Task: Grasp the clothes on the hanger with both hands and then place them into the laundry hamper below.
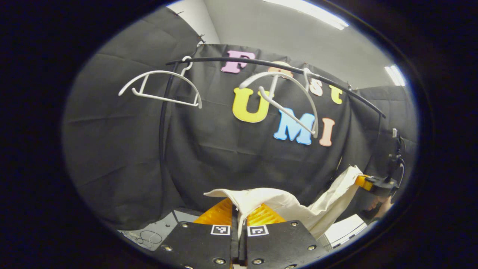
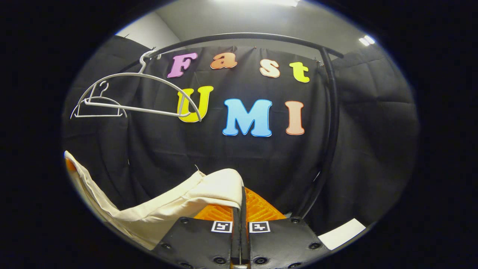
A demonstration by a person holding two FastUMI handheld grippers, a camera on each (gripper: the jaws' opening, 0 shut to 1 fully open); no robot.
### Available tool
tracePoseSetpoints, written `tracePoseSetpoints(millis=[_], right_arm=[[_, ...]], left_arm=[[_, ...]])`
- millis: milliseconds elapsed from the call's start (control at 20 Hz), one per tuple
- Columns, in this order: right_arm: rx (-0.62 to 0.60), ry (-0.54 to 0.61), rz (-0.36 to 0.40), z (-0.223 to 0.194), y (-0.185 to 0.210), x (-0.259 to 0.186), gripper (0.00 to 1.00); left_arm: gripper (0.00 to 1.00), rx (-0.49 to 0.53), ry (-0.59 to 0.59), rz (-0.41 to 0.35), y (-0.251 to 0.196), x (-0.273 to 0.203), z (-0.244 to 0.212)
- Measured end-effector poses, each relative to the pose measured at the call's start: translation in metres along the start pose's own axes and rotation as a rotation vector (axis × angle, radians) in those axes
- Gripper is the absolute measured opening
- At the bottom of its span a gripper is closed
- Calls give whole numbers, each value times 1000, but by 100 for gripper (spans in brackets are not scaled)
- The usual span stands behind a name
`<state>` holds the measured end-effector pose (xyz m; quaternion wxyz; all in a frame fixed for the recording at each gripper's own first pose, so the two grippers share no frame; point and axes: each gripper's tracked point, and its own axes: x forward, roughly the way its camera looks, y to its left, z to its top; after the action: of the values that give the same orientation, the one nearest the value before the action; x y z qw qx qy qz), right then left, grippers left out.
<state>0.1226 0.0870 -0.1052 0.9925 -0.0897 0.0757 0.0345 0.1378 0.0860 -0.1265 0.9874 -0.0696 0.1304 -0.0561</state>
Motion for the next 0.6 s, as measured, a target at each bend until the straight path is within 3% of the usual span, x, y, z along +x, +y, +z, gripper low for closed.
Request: tracePoseSetpoints(millis=[250, 400, 600], right_arm=[[-25, 101, -5, -46, 18, -42, 2], [-20, 185, -9, -80, 25, -51, 0], [13, 303, 5, -120, 41, -56, 4]], left_arm=[[1, 42, 71, -103, -22, 13, -40], [1, 74, 118, -134, -29, 21, -64], [1, 100, 199, -166, -30, 27, -101]])
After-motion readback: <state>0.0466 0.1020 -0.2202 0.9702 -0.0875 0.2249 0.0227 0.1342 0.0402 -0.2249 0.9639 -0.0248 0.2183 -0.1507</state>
